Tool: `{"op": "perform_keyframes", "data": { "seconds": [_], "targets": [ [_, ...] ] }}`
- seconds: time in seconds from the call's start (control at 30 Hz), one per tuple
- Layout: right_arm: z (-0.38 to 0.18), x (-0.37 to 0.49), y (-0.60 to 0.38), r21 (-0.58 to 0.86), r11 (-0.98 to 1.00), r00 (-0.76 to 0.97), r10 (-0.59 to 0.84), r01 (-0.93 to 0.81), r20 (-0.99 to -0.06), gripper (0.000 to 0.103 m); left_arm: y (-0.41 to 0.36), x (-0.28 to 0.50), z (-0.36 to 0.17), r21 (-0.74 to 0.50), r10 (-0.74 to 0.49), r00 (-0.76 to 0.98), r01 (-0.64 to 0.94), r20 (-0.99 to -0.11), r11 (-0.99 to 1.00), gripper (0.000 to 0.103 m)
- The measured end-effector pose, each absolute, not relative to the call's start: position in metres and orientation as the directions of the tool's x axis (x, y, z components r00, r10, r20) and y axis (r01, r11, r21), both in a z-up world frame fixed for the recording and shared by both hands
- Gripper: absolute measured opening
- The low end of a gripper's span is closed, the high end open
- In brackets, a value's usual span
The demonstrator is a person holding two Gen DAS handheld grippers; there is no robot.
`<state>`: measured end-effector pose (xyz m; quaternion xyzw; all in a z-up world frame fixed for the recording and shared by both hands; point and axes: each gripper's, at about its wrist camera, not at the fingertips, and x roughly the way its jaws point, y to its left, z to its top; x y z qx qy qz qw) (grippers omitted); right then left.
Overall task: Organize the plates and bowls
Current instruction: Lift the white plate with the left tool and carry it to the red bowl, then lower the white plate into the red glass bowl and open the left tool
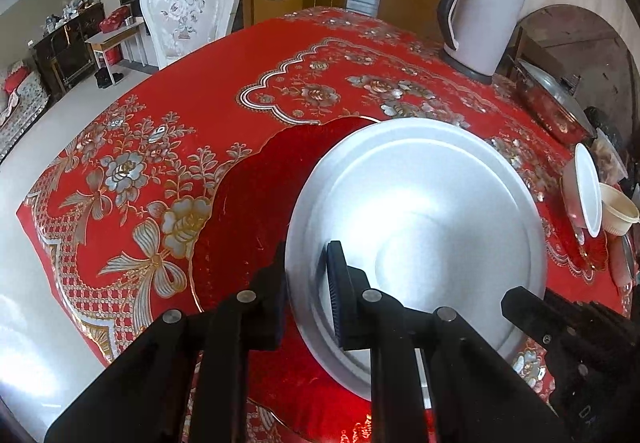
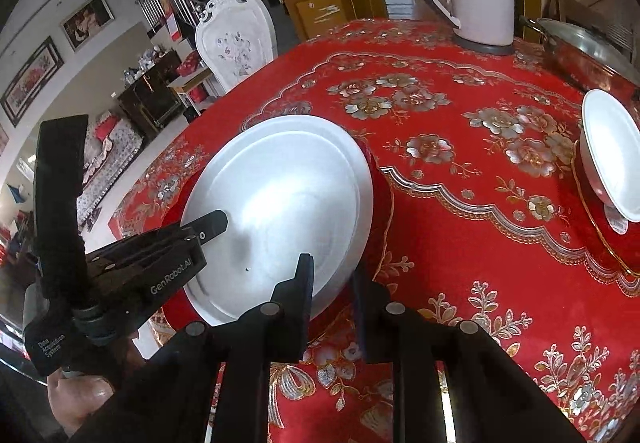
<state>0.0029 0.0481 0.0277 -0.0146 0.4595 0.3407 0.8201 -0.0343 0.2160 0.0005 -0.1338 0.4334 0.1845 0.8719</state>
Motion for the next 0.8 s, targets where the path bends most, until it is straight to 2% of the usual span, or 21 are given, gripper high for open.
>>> {"op": "perform_keyframes", "data": {
  "seconds": [0.13,0.27,0.3,0.4,0.47,0.6,0.8],
  "targets": [
    [0.027,0.001,0.051,0.274,0.77,0.355,0.538,-0.577,-0.765,0.022,0.218,-0.034,-0.003,-0.079,0.204,0.554,-0.444,-0.807,0.892,0.016],
    [0.029,0.0,0.051,0.269,0.771,0.363,0.538,-0.578,-0.761,0.028,0.222,-0.033,-0.005,-0.096,0.197,0.551,-0.458,-0.811,0.884,0.017],
    [0.03,0.0,0.05,0.272,0.772,0.367,0.54,-0.575,-0.757,0.03,0.223,-0.033,-0.005,-0.095,0.198,0.55,-0.459,-0.812,0.883,0.022],
    [0.034,0.0,0.048,0.26,0.778,0.392,0.537,-0.571,-0.747,0.035,0.224,-0.034,-0.002,-0.083,0.219,0.558,-0.464,-0.8,0.882,0.048],
    [0.037,0.0,0.046,0.263,0.779,0.399,0.542,-0.57,-0.739,0.036,0.224,-0.037,0.004,-0.071,0.249,0.579,-0.472,-0.776,0.879,0.055],
    [0.042,-0.002,0.043,0.262,0.779,0.411,0.546,-0.57,-0.73,0.037,0.225,-0.043,0.017,-0.054,0.293,0.611,-0.484,-0.735,0.873,0.064],
    [0.058,-0.012,0.031,0.203,0.8,0.487,0.522,-0.565,-0.7,0.044,0.213,-0.048,0.034,-0.027,0.329,0.647,-0.475,-0.688,0.879,0.065]
  ]
}}
